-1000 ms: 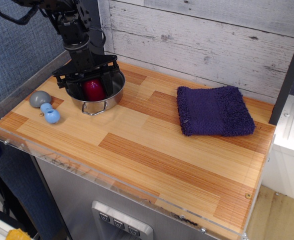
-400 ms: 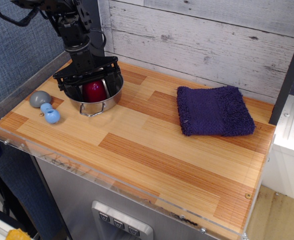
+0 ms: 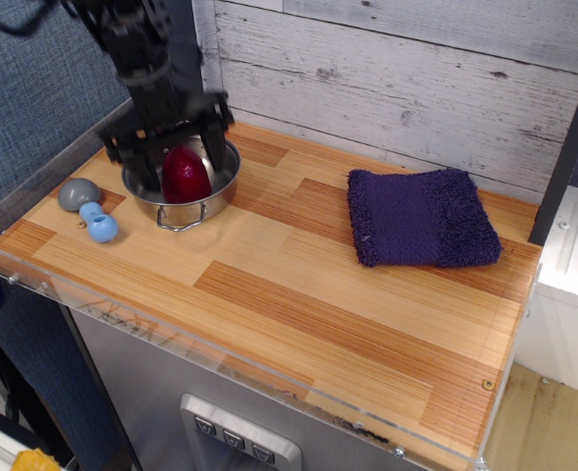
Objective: Pick up the red fruit and place it in the pot
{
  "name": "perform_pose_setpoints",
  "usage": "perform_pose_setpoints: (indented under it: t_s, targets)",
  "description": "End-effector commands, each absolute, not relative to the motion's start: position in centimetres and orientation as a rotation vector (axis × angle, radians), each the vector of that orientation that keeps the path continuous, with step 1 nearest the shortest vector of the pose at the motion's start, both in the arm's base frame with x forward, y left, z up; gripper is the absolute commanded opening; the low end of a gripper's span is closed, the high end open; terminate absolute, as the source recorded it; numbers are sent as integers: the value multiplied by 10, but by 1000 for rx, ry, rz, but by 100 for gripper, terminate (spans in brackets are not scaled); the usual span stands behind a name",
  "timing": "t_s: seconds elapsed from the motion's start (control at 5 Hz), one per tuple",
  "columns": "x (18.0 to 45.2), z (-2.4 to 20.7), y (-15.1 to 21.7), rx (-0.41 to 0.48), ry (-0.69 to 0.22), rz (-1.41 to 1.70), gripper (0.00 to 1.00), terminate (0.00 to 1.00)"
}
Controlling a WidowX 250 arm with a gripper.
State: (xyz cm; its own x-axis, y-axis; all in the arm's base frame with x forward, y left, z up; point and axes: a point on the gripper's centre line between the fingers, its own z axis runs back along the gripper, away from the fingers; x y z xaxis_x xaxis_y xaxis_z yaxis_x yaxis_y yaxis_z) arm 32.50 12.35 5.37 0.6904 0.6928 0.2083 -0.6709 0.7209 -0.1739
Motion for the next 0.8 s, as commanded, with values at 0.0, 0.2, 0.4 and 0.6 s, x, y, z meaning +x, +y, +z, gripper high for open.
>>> perform_pose_setpoints:
  t_s: [0.0,0.2,0.4,0.6]
  targets:
    - [315,114,109,-56,-427,726,100,0]
    - [305,143,92,-35,-499,711,100,0]
    - [305,143,92,-35,-499,711,100,0]
    - [305,143,92,-35,-499,711,100,0]
